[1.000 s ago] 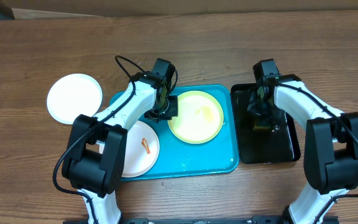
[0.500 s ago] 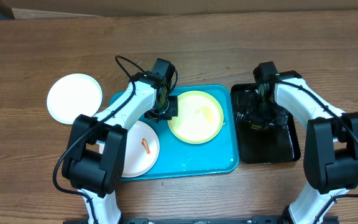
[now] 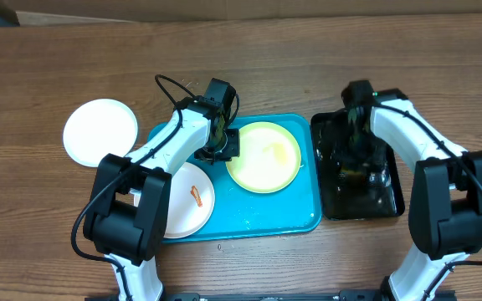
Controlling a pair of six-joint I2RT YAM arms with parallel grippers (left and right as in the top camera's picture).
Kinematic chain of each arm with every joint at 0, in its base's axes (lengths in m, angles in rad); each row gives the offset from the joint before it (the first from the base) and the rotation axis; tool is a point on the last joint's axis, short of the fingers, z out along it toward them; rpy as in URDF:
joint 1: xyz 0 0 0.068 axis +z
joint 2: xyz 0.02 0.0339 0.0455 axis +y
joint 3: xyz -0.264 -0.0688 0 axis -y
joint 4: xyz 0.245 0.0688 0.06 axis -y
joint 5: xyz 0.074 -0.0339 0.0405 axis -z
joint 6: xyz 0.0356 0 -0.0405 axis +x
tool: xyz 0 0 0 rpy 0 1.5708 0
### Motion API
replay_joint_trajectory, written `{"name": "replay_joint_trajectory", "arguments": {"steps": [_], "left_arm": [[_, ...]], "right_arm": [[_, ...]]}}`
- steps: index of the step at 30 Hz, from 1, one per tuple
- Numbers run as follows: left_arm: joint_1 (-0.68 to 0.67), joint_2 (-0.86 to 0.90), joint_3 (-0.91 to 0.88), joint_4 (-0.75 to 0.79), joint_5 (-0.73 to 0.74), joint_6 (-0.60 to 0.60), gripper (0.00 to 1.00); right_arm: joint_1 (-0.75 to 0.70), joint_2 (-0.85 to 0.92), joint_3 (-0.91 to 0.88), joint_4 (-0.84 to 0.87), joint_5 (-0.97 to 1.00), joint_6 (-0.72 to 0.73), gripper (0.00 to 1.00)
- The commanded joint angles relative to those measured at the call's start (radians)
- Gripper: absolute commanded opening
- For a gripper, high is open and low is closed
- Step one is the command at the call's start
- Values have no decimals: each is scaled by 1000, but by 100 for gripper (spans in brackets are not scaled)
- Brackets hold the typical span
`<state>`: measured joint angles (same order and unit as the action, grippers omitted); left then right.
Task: Clean dirty plates on tray and stack at the side
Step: 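Rinse the sponge in the black tray water with the right gripper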
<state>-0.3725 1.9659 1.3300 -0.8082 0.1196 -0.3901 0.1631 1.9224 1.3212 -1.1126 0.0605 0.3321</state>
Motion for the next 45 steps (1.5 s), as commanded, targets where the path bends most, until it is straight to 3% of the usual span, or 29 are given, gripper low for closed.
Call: {"name": "replay_joint_trajectory", "arguments": {"steps": [1, 7, 10, 13, 14, 16, 17, 18, 20, 21, 22, 27, 28, 29, 32, 33, 34, 35, 37, 38, 40, 45], "left_arm": [[-2, 9, -2, -2, 4, 2, 13], [-2, 9, -2, -2, 4, 2, 14], [-2, 9, -2, -2, 4, 2, 14], [-2, 9, -2, -2, 4, 2, 14], [-2, 9, -2, -2, 4, 2, 14], [-2, 9, -2, -2, 4, 2, 13], [-2, 9, -2, -2, 4, 2, 14], [-2, 9, -2, -2, 4, 2, 14], [-2, 9, -2, -2, 4, 2, 14], [-2, 9, -2, -2, 4, 2, 14], [-2, 9, -2, -3, 4, 2, 14], [-2, 9, -2, -2, 4, 2, 14], [-2, 9, -2, -2, 4, 2, 14], [-2, 9, -2, -2, 4, 2, 14], [-2, 9, -2, -2, 4, 2, 14], [-2, 9, -2, -2, 4, 2, 14], [-2, 9, -2, -3, 4, 2, 15], [-2, 9, -2, -3, 4, 2, 14], [-2, 9, -2, -6, 4, 2, 14], [-2, 9, -2, -6, 4, 2, 15], [-2, 9, -2, -6, 4, 2, 15], [-2, 9, -2, -6, 4, 2, 15]], "right_arm": [[-8, 0, 44, 13, 17, -30, 84], [-8, 2, -13, 112, 17, -29, 85], [-7, 2, -64, 170, 16, -29, 80], [-7, 2, -114, 221, 16, -29, 60], [-7, 2, -126, 232, 16, -29, 49], [-7, 2, -137, 238, 16, -29, 18], [-7, 2, -136, 238, 16, -30, 10], [-7, 2, -135, 238, 16, -30, 11], [-8, 2, -121, 223, 16, -48, 59], [-8, 2, -112, 208, 16, -49, 76], [-8, 2, -98, 185, 16, -48, 79], [-7, 2, -74, 97, 8, -48, 80], [-7, 2, -76, 92, 3, -48, 75], [-7, 2, -80, 93, -4, -48, 67], [-7, 2, -91, 111, -11, -48, 18], [-7, 2, -92, 112, -11, -48, 15], [-7, 2, -91, 113, -11, -48, 15], [-7, 2, -90, 112, -10, -50, 25], [-9, 2, -75, 99, -10, -64, 58], [-12, 2, -63, 89, -10, -75, 66], [-19, 2, -31, 74, -10, -75, 74], [-27, 2, -13, 134, -10, -75, 80]]}}
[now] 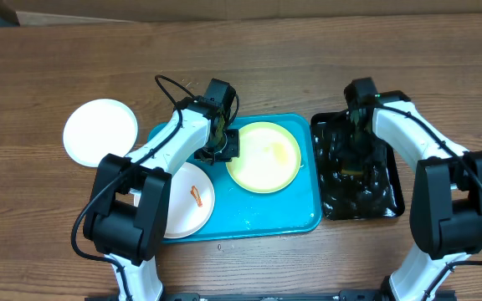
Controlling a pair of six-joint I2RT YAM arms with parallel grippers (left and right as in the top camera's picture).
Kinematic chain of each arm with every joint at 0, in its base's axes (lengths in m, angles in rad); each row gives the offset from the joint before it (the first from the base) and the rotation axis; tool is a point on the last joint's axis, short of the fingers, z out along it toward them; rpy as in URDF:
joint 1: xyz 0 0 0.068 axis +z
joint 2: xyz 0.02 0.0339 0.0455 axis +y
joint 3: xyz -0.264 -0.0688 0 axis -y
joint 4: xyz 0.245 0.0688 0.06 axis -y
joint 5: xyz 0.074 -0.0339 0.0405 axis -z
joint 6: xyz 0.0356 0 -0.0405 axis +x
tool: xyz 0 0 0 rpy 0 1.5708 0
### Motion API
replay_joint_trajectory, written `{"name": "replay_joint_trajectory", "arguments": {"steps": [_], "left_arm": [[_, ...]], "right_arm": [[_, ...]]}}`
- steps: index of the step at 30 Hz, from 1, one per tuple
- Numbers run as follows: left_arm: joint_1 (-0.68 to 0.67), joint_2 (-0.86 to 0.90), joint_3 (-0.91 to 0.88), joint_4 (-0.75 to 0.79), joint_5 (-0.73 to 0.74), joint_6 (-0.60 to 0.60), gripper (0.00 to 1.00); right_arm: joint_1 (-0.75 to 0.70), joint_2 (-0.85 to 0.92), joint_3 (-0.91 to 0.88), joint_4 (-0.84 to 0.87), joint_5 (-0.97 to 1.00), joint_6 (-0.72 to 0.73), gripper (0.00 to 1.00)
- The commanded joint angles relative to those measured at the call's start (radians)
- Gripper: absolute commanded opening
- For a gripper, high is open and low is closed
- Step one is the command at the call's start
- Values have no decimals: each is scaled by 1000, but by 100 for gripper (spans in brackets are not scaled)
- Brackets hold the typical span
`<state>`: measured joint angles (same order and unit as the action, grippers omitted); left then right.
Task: Clean dirty plates on tray and stack at the side
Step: 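Rinse the sponge in the black tray water with the right gripper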
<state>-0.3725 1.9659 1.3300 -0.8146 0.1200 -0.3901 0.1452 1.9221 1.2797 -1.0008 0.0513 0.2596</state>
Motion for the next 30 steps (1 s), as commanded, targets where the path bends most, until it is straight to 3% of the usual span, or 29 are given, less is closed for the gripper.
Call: {"name": "replay_joint_trajectory", "arguments": {"steps": [1, 10, 11, 12, 13, 14, 15, 16, 17, 20, 24, 28, 29, 30], "left_arm": [[-2, 9, -2, 0, 4, 2, 15], [-2, 9, -2, 1, 4, 2, 15], [-2, 9, -2, 2, 3, 2, 15], [-2, 9, -2, 3, 3, 2, 15], [-2, 9, -2, 4, 3, 2, 15], [-2, 9, -2, 4, 4, 2, 15], [-2, 9, -2, 3, 3, 2, 15], [-2, 9, -2, 2, 4, 2, 14], [-2, 9, -2, 0, 3, 2, 14], [-2, 9, -2, -3, 4, 9, 14], [-2, 9, -2, -3, 3, 19, 14], [-2, 9, -2, -3, 3, 19, 15], [-2, 9, -2, -2, 3, 19, 15], [-2, 9, -2, 0, 3, 19, 15]], "right_arm": [[-10, 3, 26, 37, 0, -2, 80], [-10, 5, -39, 85, -2, 2, 78], [-10, 5, -46, 87, -1, 2, 63], [-10, 5, -50, 89, -1, 1, 31], [-10, 5, -50, 88, -1, 1, 10], [-10, 5, -50, 87, -1, 1, 9], [-10, 5, -49, 87, -2, -3, 17], [-10, 4, -45, 88, -1, -8, 43], [-11, 4, -35, 89, 0, -19, 59], [-12, 4, 0, 89, 27, -32, 77], [-12, 4, 16, 135, 95, -32, 83], [-12, 5, 16, 163, 78, -21, 79], [-12, 5, 16, 167, 67, -21, 67], [-12, 5, 13, 171, 57, -21, 44]]}}
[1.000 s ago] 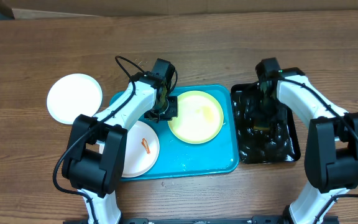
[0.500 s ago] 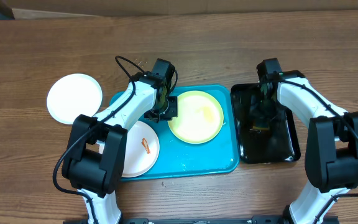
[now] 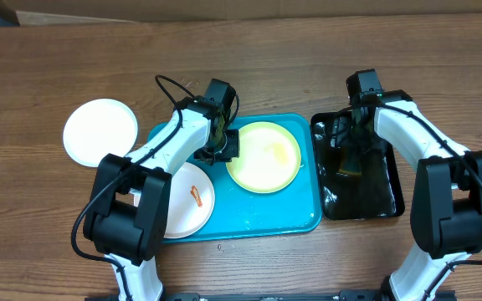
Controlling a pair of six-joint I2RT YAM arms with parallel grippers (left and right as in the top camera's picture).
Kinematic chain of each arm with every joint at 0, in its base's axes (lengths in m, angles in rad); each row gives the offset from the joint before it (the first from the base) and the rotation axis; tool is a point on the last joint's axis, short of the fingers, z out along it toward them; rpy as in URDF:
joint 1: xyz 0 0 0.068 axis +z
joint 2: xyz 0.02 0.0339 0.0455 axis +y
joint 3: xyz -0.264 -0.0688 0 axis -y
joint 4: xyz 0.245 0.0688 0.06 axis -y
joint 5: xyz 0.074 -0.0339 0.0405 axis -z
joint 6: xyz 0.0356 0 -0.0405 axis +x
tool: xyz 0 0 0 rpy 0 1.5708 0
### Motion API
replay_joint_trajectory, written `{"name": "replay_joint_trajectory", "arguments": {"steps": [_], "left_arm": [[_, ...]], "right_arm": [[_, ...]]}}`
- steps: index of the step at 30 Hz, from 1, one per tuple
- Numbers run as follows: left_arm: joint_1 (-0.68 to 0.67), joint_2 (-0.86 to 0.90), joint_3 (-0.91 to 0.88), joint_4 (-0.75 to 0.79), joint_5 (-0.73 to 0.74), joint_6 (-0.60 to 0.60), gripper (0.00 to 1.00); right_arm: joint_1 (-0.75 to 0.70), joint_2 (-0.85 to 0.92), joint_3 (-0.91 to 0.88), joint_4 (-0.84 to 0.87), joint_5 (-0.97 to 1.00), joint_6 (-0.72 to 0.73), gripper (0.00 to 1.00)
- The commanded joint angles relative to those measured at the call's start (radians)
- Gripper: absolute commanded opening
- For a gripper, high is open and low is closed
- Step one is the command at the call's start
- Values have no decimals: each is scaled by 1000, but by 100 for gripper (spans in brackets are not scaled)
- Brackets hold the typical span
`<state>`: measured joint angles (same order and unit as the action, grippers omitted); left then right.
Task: Clean dirty plates on tray and stack at the side
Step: 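Rinse the sponge in the black tray water with the right gripper, then release the sponge in the black tray and raise the right arm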
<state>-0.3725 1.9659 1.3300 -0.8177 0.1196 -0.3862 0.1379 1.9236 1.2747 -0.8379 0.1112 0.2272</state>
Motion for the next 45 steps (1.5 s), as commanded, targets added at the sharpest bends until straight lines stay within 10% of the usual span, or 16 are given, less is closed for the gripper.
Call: {"name": "replay_joint_trajectory", "arguments": {"steps": [1, 3, 6, 24, 28, 45], "left_arm": [[-2, 9, -2, 5, 4, 15, 15], [-2, 9, -2, 9, 3, 16, 17], [-2, 9, -2, 11, -21, 16, 25], [-2, 9, -50, 63, -22, 12, 24], [-2, 9, -50, 63, -22, 13, 4], [94, -72, 225, -137, -24, 167, 4]], "right_arm": [[-5, 3, 14, 15, -10, 12, 32], [-5, 3, 4, 25, -24, 11, 31], [-5, 2, 4, 26, -43, 11, 69], [-190, -31, 282, -157, -46, 12, 100], [-283, -31, 281, -193, -45, 11, 100], [-396, -31, 282, -185, -45, 11, 100]]}}
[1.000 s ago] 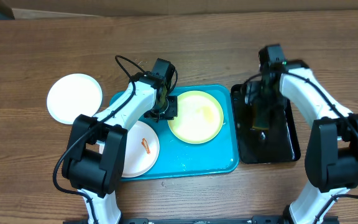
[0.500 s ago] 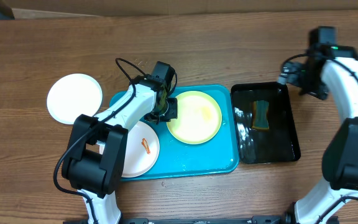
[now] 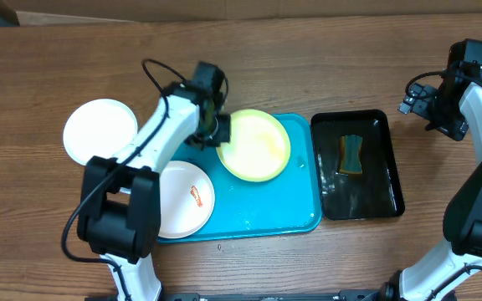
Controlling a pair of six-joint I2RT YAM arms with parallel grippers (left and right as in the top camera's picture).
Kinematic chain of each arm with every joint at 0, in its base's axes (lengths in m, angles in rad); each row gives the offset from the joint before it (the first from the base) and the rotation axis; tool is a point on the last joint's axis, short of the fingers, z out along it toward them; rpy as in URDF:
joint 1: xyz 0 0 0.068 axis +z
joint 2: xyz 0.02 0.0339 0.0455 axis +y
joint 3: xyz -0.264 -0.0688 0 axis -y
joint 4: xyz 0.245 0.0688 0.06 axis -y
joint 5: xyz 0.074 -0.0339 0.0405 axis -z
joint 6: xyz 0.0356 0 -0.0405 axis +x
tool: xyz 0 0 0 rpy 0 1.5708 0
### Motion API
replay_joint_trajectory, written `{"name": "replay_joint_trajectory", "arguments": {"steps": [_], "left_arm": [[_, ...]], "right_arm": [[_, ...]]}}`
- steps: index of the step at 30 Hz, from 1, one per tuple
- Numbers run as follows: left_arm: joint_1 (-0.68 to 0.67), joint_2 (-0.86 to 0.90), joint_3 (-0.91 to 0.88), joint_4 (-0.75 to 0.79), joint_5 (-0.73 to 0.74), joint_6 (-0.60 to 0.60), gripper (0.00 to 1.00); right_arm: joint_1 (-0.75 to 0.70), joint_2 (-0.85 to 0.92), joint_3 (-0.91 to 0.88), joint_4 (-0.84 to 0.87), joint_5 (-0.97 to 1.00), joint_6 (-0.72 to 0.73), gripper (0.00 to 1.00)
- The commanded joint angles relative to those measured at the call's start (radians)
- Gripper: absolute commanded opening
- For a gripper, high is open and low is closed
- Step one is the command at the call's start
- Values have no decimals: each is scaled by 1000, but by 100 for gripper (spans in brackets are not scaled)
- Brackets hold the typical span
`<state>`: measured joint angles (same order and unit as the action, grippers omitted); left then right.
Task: Clean dirty plates on tray and stack at the side
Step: 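Release the sponge in the black tray and raise the right arm, then lift the yellow plate with the left gripper and swing it right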
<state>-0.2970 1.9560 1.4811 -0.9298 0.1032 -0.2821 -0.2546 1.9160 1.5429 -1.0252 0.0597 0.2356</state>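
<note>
A yellow-green plate (image 3: pixel 258 147) sits tilted over the blue tray (image 3: pixel 283 213), and my left gripper (image 3: pixel 217 132) is shut on its left rim. A white plate (image 3: pixel 182 201) with an orange smear lies at the tray's left front. Another white plate (image 3: pixel 100 131), with no marks on it, rests on the table left of the tray. My right gripper (image 3: pixel 415 99) hangs open and empty at the far right, away from the black basin (image 3: pixel 392 180). A yellow-green sponge (image 3: pixel 351 155) lies in the basin's water.
The basin stands right beside the tray's right edge. Cardboard shows along the far edge of the wooden table (image 3: pixel 308 67). A black cable loops off the left arm above the tray's back left corner.
My left gripper has shifted back and left with the yellow-green plate, which now sits higher and further left. My right gripper has let go of the sponge and moved to the far right of the basin.
My left gripper stayed shut on the yellow-green plate's rim over the tray throughout. My right gripper was first down in the basin at the sponge, then somewhat further back over it. Now the sponge lies alone in the water and the right arm is off to the right.
</note>
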Motion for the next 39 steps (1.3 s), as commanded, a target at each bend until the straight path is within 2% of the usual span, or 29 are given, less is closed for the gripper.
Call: {"name": "replay_joint_trajectory", "arguments": {"steps": [1, 6, 12, 18, 24, 32, 39], "left_arm": [[19, -72, 95, -38, -9, 70, 4], [-8, -118, 178, -47, -17, 73, 4], [-132, -126, 247, -16, -188, 65, 4], [-326, -126, 251, 43, -420, 66, 4], [-561, -126, 251, 94, -753, 80, 4], [-809, -125, 250, 190, -1175, 203, 4], [-882, -125, 250, 257, -1319, 261, 4]], "right_arm": [[-3, -23, 13, 2, 6, 3, 100], [-3, -23, 13, 2, 6, 3, 100], [-3, -23, 13, 2, 6, 3, 100], [-3, -23, 13, 2, 6, 3, 100], [-3, -23, 13, 2, 6, 3, 100], [-3, -23, 13, 2, 6, 3, 100], [-3, -23, 13, 2, 6, 3, 100]]}}
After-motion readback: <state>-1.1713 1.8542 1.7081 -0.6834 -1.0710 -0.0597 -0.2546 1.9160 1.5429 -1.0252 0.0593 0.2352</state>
